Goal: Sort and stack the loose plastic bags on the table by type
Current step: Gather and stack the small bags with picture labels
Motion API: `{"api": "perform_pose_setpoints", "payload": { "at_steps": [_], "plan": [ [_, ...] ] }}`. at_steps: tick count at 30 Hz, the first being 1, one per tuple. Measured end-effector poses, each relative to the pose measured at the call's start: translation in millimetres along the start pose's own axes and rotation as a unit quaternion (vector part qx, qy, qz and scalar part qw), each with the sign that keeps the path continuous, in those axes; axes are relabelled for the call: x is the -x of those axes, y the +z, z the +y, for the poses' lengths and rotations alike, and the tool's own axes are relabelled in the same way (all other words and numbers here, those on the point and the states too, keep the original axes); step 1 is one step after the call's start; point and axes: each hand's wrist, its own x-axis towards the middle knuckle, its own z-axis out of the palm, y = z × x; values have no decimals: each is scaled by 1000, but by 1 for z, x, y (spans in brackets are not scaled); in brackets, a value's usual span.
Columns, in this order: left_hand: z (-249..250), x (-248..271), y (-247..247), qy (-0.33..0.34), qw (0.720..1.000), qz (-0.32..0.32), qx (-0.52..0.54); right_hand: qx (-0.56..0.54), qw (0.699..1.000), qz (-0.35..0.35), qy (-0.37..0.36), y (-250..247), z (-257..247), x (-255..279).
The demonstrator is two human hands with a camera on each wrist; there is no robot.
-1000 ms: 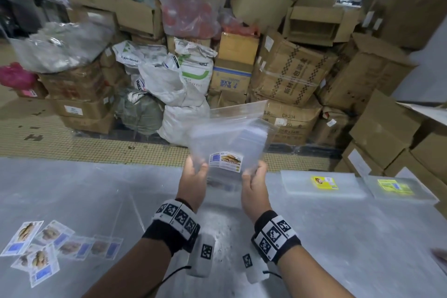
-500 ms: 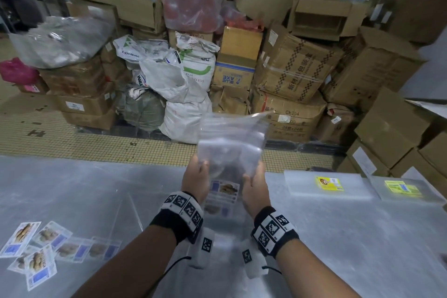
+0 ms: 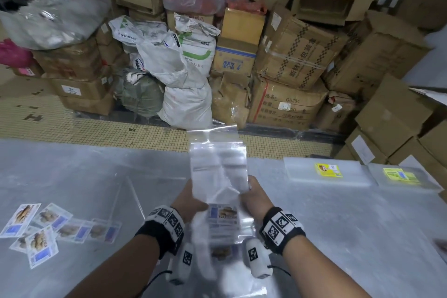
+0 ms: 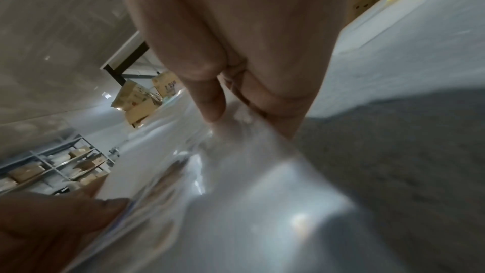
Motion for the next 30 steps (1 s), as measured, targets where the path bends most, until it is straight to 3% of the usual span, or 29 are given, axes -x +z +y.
{"api": "perform_pose_setpoints", "payload": {
  "at_steps": [4, 11, 16, 21, 24, 30],
  "plan": [
    [-22, 8, 8, -42, 999, 9, -8, -3, 999, -43, 14, -2, 23, -2],
    [-23, 29, 9, -88, 978, 146, 121, 6, 982, -106, 155, -13, 64, 19],
    [-44, 31, 18, -149, 943, 245, 170, 56, 978, -109, 167, -23, 116, 8],
    [-61, 32, 30, -210, 908, 297, 210, 62, 985, -67, 144, -24, 91, 36],
    [-63, 32, 30, -232, 892, 313, 231, 29, 986, -60, 152, -34, 101, 39],
    [-64, 33, 35, -239, 867, 347, 266, -153, 969, -85, 175, -40, 117, 57]
  ]
}}
